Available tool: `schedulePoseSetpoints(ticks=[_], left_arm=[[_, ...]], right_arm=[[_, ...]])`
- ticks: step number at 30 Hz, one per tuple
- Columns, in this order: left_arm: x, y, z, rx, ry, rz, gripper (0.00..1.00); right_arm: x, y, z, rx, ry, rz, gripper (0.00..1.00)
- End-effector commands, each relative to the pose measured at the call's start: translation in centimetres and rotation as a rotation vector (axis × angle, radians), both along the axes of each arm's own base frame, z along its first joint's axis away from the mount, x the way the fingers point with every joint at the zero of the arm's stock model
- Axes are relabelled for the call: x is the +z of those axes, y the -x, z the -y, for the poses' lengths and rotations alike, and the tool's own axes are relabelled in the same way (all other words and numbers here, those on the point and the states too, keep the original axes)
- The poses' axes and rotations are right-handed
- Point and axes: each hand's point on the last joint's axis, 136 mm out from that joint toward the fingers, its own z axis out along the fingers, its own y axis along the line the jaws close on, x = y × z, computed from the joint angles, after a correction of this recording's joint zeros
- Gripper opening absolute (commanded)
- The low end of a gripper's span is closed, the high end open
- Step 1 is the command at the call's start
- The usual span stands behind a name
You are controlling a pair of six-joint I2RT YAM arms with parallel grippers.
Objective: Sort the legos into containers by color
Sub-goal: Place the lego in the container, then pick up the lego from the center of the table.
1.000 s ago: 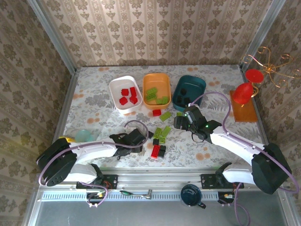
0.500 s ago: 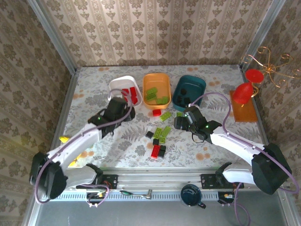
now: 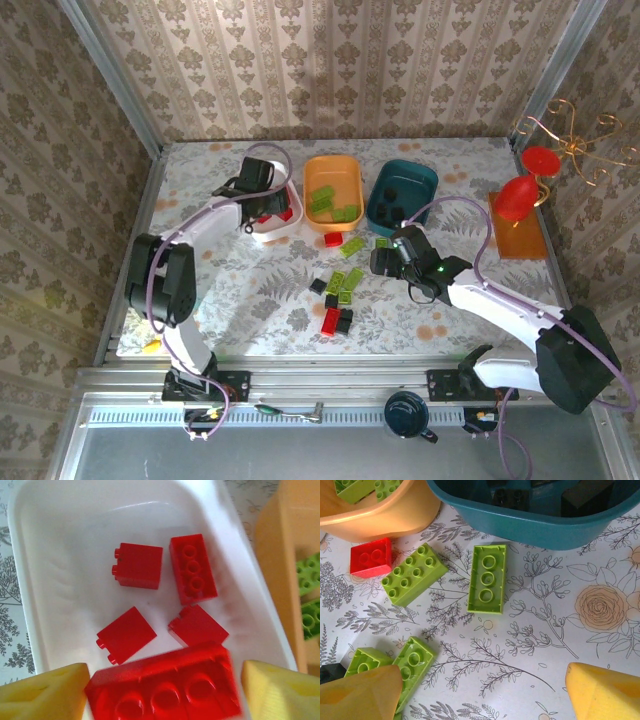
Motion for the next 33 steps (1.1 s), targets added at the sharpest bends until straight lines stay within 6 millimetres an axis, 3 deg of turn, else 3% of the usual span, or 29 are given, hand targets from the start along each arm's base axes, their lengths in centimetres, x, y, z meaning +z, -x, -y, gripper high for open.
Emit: schedulePoseSetpoints(ticks=[1,7,10,15,20,24,29,33], left_arm=[[1.2,-0.4,0.3,-0.022,0.005,-0.003,0.85],[4.7,1.6,2.2,-0.076,0.088,0.075,0.89],[5.8,4.0,3.6,-0.125,0.125,0.099,0.9],[6.0,9.8,6.3,-0.225,0.204,0.121,0.95],[4.5,15.5,7.5,-0.288,0.225,0.122,1.0],[2.2,19.2,6.9,-0.276,0.256,0.104,1.0],[0.2,22.2,4.8,-0.235,0.301,0.123,1.0],[-0.6,23.7,3.7,-0.214,0.33,0.117,1.0]], right_arm=[[0.2,0.5,0.7,-0.02,0.005,-0.014,0.86],[0.3,0.7,0.5,-0.01,-0.004,-0.015,0.86],[0.3,0.8,0.0,0.006,-0.022,-0.019,0.86],[-0.3,1.4,-1.0,0.063,-0.031,-0.046,0.84],[-0.6,1.8,-2.1,0.104,-0.023,-0.059,0.82],[-0.7,1.5,-2.9,0.113,-0.017,-0.06,0.82],[-0.5,0.6,-3.7,0.092,0.001,-0.05,0.82],[-1.2,-1.1,-1.8,-0.011,0.078,-0.043,0.77]])
